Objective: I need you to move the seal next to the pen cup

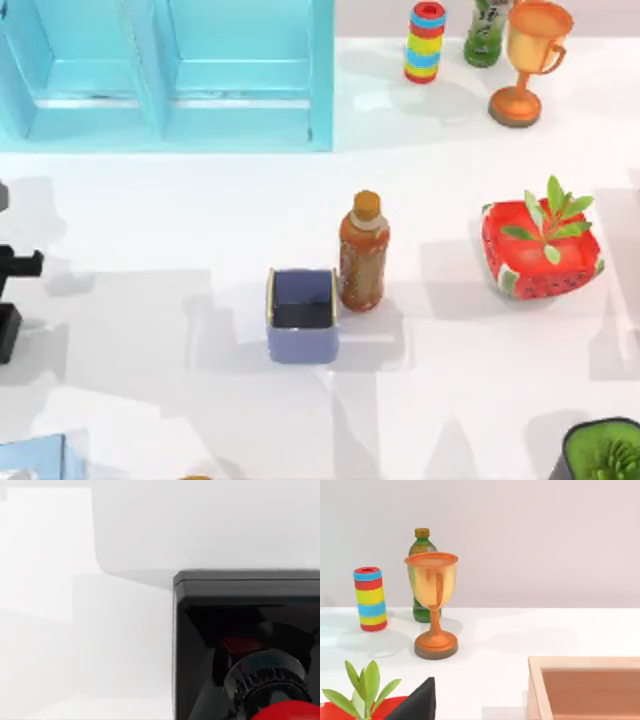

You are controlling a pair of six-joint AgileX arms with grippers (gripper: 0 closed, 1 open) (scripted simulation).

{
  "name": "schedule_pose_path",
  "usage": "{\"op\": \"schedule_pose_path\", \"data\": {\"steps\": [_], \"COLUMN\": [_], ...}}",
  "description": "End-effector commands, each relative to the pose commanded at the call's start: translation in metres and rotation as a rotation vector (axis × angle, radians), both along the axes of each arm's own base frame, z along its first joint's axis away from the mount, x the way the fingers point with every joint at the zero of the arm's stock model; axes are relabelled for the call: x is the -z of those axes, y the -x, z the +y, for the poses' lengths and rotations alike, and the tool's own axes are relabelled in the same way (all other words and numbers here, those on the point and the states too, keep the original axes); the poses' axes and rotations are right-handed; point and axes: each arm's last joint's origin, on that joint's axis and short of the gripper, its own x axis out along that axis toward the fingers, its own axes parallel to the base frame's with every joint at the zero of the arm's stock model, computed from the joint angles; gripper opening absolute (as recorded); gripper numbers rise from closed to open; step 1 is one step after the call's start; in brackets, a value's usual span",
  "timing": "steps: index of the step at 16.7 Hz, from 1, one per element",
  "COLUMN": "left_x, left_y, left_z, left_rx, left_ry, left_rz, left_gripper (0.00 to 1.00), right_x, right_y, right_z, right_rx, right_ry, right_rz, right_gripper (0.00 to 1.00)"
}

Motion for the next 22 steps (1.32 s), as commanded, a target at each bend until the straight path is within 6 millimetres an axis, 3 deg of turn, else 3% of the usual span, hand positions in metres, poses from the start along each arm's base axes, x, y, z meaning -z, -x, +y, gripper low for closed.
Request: {"op": "schedule_pose_path", "data": {"steps": [10, 12, 17, 20, 22], "left_x": [-0.001, -0.009, -0.069, -0.111, -0.133], "left_y": [0.000, -0.006, -0.018, -0.009, -0.001], "left_z": [-0.001, -0.011, -0.074, -0.117, -0.135], "left_rx": [0.003, 0.002, 0.005, 0.003, 0.003], "left_ry": [0.000, 0.000, -0.001, -0.005, -0.002], "left_rz": [-0.001, -0.001, 0.020, 0.024, 0.007], "left_gripper": [0.00, 0.00, 0.00, 0.00, 0.00], "right_x": [0.000, 0.000, 0.000, 0.000, 0.000], "right_y": [0.000, 0.000, 0.000, 0.000, 0.000], "right_z": [0.000, 0.000, 0.000, 0.000, 0.000], "right_rx": [0.000, 0.000, 0.000, 0.000, 0.000], "right_ry": [0.000, 0.000, 0.000, 0.000, 0.000], "right_rz": [0.000, 0.000, 0.000, 0.000, 0.000], "right_gripper": [1.00, 1.00, 1.00, 1.00, 1.00]}}
